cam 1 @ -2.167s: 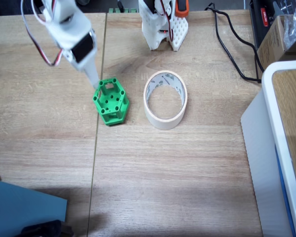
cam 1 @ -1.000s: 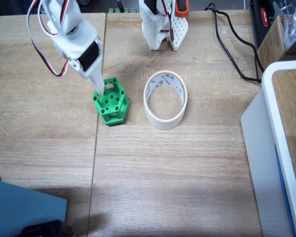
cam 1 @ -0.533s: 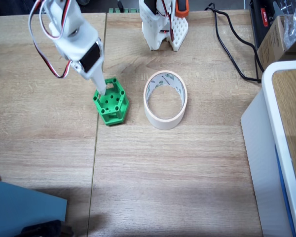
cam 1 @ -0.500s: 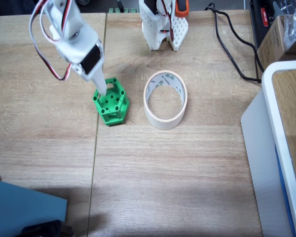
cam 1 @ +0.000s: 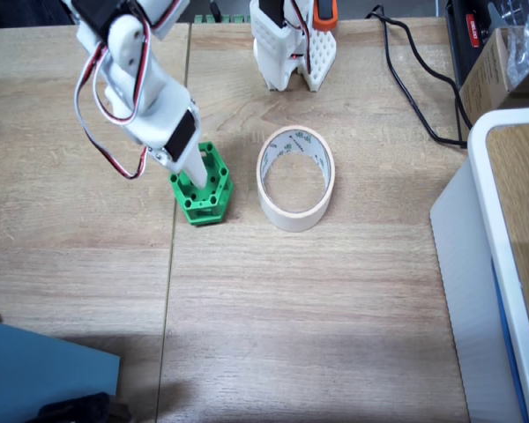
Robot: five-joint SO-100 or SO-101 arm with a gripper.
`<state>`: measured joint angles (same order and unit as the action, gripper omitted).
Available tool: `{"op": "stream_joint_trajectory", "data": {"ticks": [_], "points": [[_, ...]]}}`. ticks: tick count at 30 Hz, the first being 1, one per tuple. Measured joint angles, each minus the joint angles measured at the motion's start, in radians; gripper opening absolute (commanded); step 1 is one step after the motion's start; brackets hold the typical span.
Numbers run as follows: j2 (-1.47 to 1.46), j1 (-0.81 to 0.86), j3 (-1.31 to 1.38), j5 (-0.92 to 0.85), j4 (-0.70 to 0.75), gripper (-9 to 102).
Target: Grasp a component and put it in the bin.
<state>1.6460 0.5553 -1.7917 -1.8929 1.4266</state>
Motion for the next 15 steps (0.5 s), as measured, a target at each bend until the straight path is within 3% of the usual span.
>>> {"op": "stream_joint_trajectory", "data": {"ticks": [15], "points": [[-0.058, 0.008, 0.0, 0.0, -0.002, 20]]}}
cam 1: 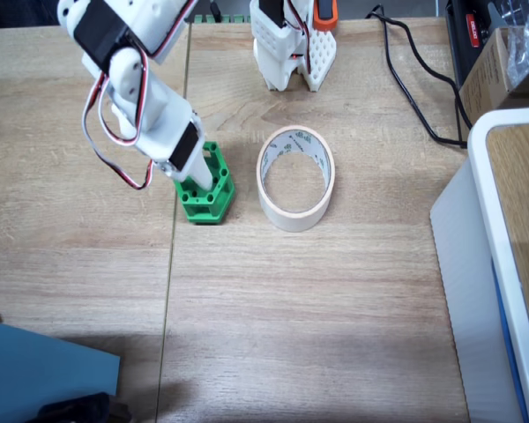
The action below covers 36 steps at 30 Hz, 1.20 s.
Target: Grasp a component and put it in the bin.
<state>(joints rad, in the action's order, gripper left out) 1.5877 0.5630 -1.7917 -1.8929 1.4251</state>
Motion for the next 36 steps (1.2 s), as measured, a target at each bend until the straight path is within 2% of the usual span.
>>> {"op": "stream_joint_trajectory", "data": {"ticks": [22, 31, 36], "points": [[-0.04, 0.0, 0.0, 0.0, 0.0, 0], [-0.032, 0.0, 0.0, 0.0, 0.0, 0], [0.071, -0.005, 0.0, 0.0, 0.0, 0]]}}
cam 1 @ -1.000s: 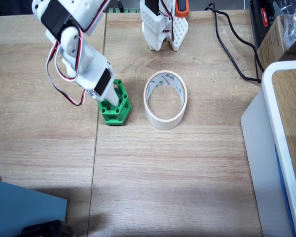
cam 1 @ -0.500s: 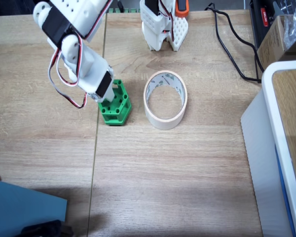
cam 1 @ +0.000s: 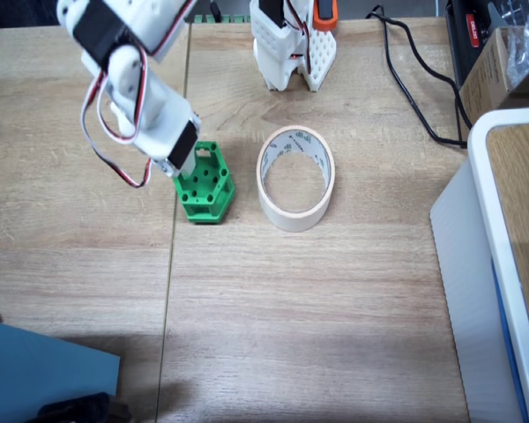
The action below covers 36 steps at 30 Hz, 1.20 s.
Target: Grasp a component and put it in the bin.
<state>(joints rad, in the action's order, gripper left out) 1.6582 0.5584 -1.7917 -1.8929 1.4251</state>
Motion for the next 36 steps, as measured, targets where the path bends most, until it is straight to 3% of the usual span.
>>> {"op": "stream_joint_trajectory", "data": {"ticks": [22, 36], "points": [[0.465, -0.012, -0.002, 0.0, 0.015, 0], [0.52, -0.399, -0.009, 0.0, 0.015, 0]]}}
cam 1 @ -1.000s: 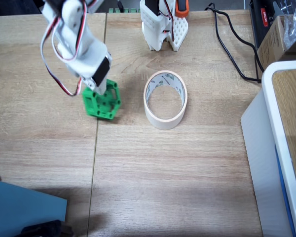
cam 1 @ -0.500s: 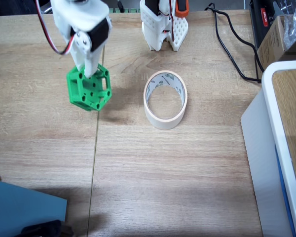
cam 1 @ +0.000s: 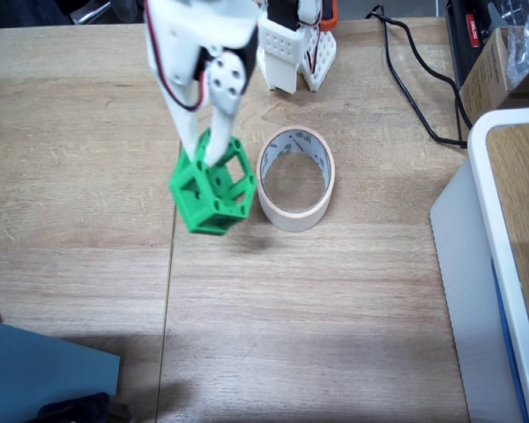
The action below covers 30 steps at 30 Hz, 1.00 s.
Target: Grasp a component and put it in the bin.
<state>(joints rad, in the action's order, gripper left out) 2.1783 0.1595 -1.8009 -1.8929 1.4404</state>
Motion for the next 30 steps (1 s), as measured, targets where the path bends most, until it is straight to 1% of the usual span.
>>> {"op": "stream_joint_trajectory", "data": {"ticks": [5, 13, 21, 30], "points": [[0.005, -0.135, -0.066, 0.0, 0.0, 0], [0.172, -0.239, -0.276, 0.0, 0.0, 0], [0.328, -0.258, -0.443, 0.0, 0.0, 0], [0.376, -0.258, -0.503, 0.0, 0.0, 0]]}}
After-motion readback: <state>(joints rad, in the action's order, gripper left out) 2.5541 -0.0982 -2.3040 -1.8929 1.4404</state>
